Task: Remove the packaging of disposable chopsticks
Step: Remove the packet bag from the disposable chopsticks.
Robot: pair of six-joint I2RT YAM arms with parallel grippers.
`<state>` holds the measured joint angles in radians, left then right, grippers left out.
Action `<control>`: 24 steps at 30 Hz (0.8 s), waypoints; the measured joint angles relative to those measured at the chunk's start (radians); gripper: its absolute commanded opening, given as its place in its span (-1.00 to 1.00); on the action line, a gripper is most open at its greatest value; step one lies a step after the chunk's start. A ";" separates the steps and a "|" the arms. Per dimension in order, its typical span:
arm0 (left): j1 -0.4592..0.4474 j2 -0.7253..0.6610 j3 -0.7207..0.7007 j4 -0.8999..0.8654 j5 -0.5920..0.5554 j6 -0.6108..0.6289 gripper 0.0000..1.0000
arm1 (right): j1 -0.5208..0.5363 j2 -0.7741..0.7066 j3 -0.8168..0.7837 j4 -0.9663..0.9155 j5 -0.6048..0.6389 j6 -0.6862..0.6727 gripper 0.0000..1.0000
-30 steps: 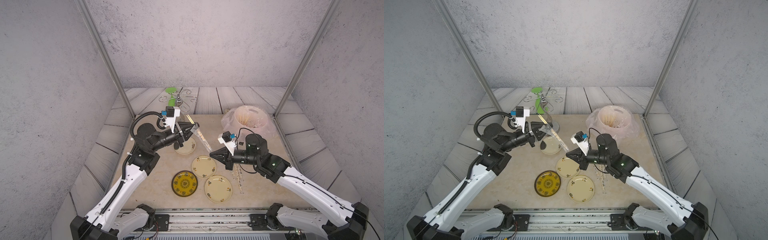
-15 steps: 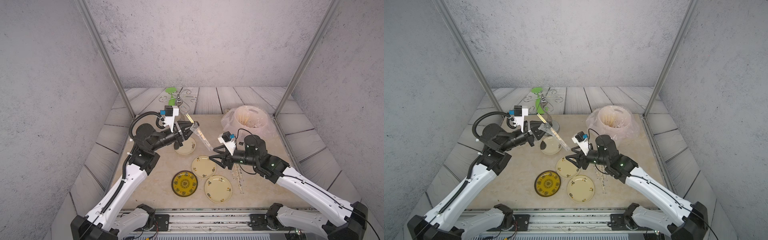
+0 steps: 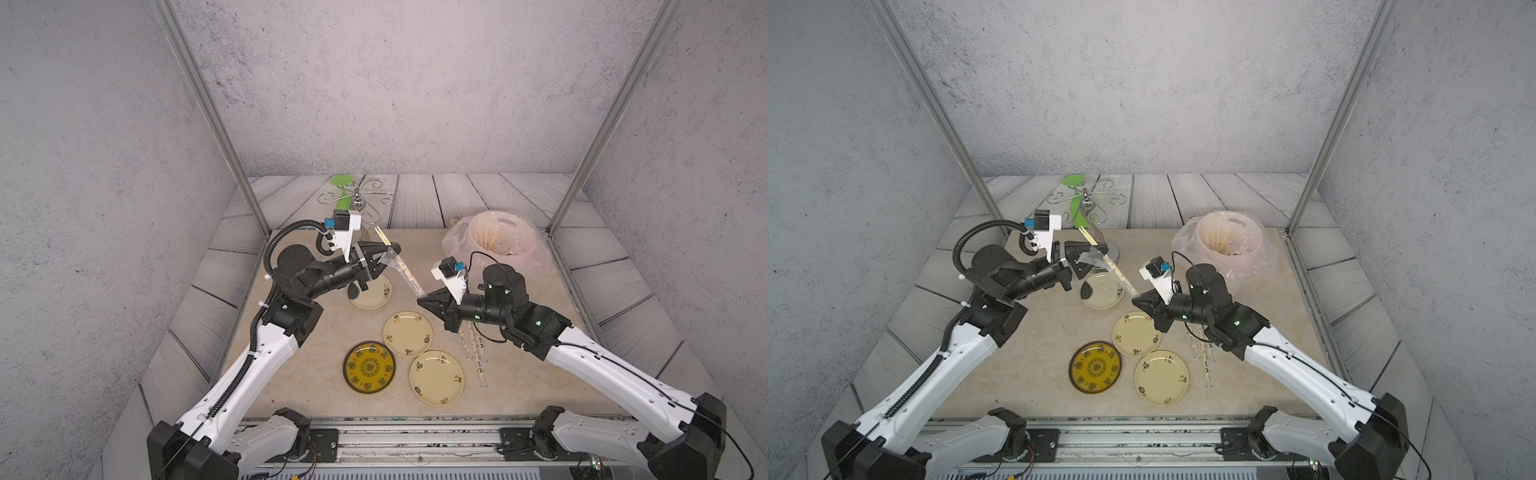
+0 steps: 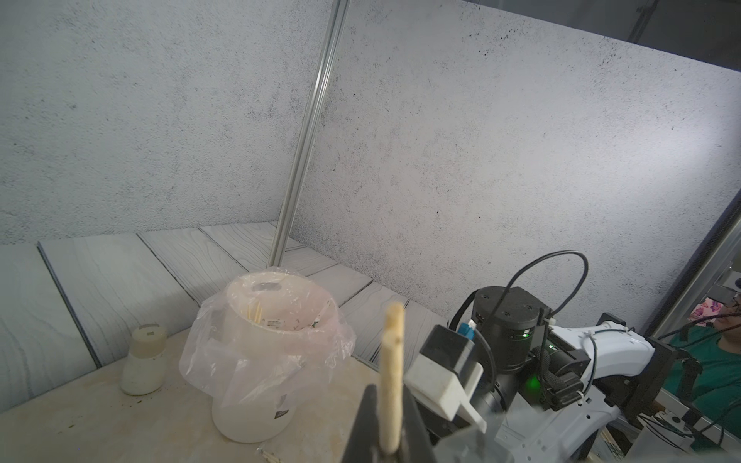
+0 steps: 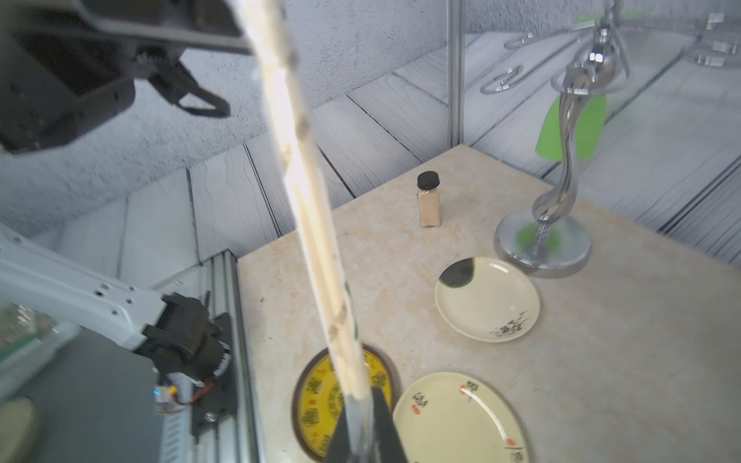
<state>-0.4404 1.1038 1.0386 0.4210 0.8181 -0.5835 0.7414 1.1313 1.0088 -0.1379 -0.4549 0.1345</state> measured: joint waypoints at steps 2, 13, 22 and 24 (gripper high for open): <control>0.000 -0.004 0.000 -0.007 -0.003 0.009 -1.00 | 0.000 -0.002 -0.014 0.013 0.018 0.011 -1.00; 0.002 -0.047 0.000 -0.043 -0.021 0.063 -1.00 | 0.000 -0.041 -0.128 -0.010 0.074 0.020 -0.26; 0.002 -0.042 0.000 -0.044 -0.021 0.063 -1.00 | 0.000 -0.043 -0.079 -0.026 0.080 -0.008 0.25; 0.002 -0.035 0.000 -0.044 -0.022 0.063 -1.00 | 0.000 -0.040 -0.052 -0.029 0.080 -0.020 0.20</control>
<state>-0.4385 1.0683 1.0386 0.3771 0.7963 -0.5209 0.7414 1.0908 0.9569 -0.1665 -0.3748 0.1146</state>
